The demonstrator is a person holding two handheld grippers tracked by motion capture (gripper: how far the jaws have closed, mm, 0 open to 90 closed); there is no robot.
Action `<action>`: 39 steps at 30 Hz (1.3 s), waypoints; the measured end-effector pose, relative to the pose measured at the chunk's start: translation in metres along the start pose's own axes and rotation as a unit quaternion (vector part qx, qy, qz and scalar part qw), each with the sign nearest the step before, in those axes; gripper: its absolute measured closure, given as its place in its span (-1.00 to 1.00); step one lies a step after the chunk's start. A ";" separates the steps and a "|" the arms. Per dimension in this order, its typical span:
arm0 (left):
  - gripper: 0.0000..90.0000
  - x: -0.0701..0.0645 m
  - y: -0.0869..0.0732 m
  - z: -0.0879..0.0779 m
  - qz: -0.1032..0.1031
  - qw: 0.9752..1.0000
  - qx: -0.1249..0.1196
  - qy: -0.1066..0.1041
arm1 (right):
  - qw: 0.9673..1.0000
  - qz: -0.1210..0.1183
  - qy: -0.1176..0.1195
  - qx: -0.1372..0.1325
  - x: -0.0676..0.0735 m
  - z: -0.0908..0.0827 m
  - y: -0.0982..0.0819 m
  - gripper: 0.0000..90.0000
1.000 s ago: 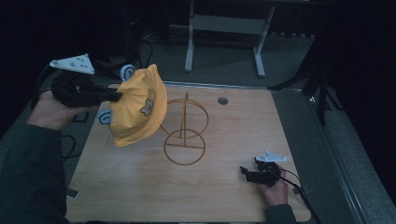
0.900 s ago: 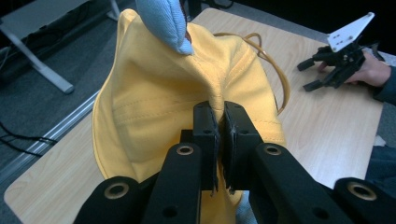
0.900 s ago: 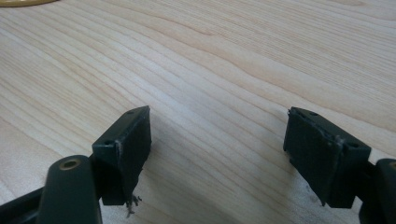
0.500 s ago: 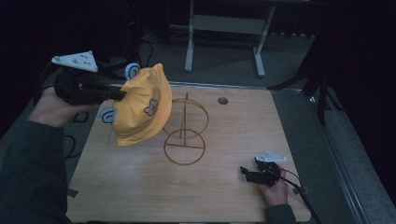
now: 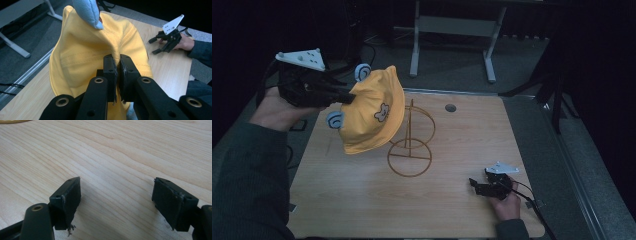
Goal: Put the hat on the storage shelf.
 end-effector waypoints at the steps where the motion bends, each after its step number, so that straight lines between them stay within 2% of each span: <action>1: 0.88 0.000 0.001 0.001 -0.001 1.000 -0.001 -0.002 | 1.000 0.000 0.000 0.000 0.000 0.000 0.000 -0.48; 6: 0.88 -0.001 0.007 0.007 -0.003 1.000 -0.007 -0.011 | 1.000 0.000 0.000 0.000 0.000 0.000 0.000 -0.48; 13: 0.88 0.000 0.016 0.020 -0.010 1.000 -0.001 -0.013 | 1.000 0.000 0.000 0.000 0.000 0.000 0.000 -0.48; 18: 0.87 0.002 0.023 0.038 -0.020 1.000 0.008 -0.016 | 1.000 0.000 0.000 0.000 0.000 0.000 0.000 -0.48; 33: 0.82 0.005 0.037 0.104 -0.048 0.998 0.044 -0.001 | 1.000 0.004 0.000 0.001 0.000 0.000 0.000 -0.48; 39: 0.80 0.004 0.042 0.121 -0.056 0.998 0.040 0.000 | 1.000 0.003 0.000 0.000 0.000 0.000 0.000 -0.49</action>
Point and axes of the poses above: each handheld gripper's, and its own axes: z roughly forward along the jaws, y roughly out of its top, x roughly to its left, the point moved 3 cm from there along z, roughly forward along the jaws, and after that the axes turned 4 degrees about x, right-handed, at the moved point
